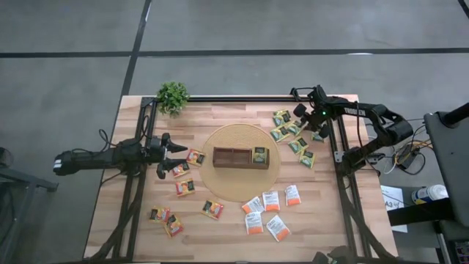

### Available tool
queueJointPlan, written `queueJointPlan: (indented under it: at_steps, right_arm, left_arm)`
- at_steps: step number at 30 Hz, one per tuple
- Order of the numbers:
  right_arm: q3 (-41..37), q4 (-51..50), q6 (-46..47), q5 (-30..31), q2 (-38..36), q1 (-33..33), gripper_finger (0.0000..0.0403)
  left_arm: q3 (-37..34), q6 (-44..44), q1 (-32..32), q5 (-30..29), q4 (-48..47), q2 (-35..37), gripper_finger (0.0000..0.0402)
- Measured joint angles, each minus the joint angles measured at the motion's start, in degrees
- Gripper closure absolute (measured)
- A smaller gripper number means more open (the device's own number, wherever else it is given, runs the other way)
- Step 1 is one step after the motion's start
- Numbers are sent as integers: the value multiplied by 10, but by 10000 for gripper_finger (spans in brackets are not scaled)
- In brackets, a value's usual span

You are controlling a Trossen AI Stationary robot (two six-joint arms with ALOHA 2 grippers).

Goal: Pick & Place Tea
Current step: Put the yellow tea bag into the right section of the wooden organizer

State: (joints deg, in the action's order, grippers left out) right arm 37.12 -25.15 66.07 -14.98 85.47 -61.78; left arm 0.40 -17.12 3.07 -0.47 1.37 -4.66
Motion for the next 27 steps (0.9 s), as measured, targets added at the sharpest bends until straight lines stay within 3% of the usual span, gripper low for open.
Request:
queueJointPlan:
  at_steps: [6, 13, 17, 23, 27]
  right_arm:
    - [0, 1, -20, 2, 1, 0, 387]
    - [0, 5, -60, 0, -6, 0, 395]
    - [0, -4, -129, -1, -29, 1, 395]
    - [-3, -45, -300, 12, -101, 23, 395]
    - [-14, -44, -354, 28, -175, 43, 395]
  left_arm:
    - [0, 0, 0, 0, 0, 0, 145]
    - [0, 0, 0, 0, 0, 0, 145]
    - [0, 0, 0, 0, 0, 0, 145]
    - [0, 0, 0, 0, 0, 0, 145]
    - [0, 0, 0, 0, 0, 0, 145]
